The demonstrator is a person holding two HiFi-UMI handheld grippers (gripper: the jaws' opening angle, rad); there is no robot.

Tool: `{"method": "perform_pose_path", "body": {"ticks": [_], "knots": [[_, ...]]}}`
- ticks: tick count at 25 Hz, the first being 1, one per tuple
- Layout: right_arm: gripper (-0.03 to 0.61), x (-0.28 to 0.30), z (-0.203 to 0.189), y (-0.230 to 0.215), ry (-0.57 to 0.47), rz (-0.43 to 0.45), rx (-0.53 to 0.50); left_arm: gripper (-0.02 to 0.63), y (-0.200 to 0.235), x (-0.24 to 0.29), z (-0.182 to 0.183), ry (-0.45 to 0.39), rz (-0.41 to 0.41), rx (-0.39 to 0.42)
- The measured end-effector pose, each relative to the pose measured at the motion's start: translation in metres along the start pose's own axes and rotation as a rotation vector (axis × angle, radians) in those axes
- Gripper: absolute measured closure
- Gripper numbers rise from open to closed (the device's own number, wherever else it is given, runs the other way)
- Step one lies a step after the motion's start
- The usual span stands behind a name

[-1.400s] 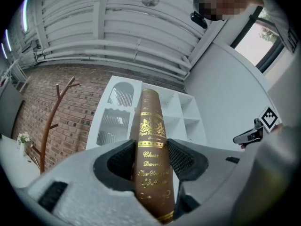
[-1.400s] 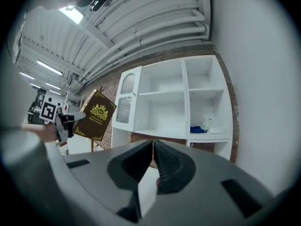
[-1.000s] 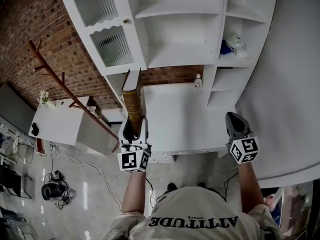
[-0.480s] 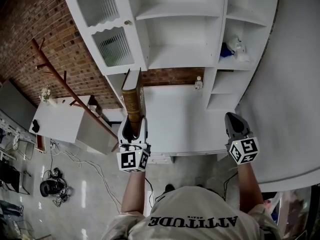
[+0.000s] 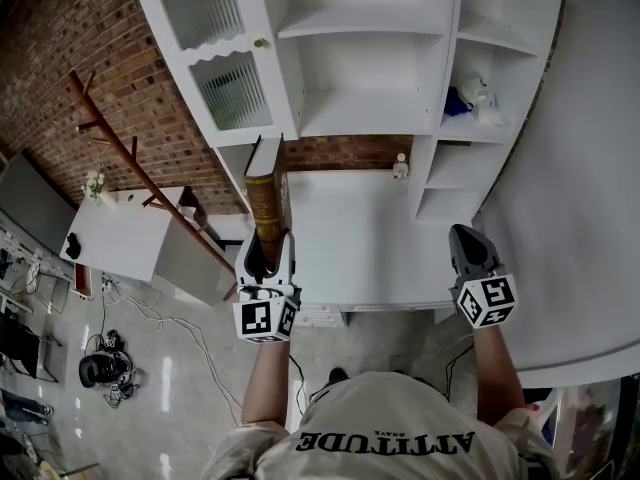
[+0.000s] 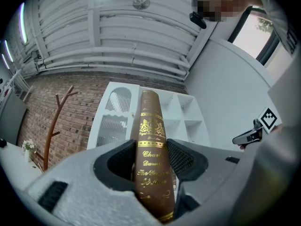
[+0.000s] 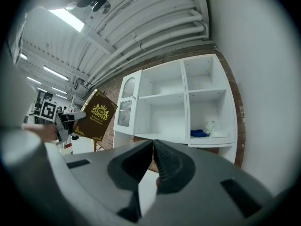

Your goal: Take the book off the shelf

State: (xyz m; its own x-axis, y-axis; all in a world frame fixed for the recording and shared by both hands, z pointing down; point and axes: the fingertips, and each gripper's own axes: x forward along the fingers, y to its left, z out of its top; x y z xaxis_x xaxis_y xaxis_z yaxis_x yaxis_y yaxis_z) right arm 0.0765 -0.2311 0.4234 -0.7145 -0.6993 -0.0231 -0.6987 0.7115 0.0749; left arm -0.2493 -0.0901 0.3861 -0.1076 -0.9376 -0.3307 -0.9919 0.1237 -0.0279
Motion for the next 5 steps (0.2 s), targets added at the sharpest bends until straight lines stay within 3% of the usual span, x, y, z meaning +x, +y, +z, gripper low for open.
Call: {"method": "perform_pose_path", "body": {"ticks": [5], "knots": [[0.548,-0.0028,-0.0028,-0.0048,-0.004,-0.004,0.005,0.385,-0.0017,-0.0012,-0.0026,0.0,0.009,-0.001]]}}
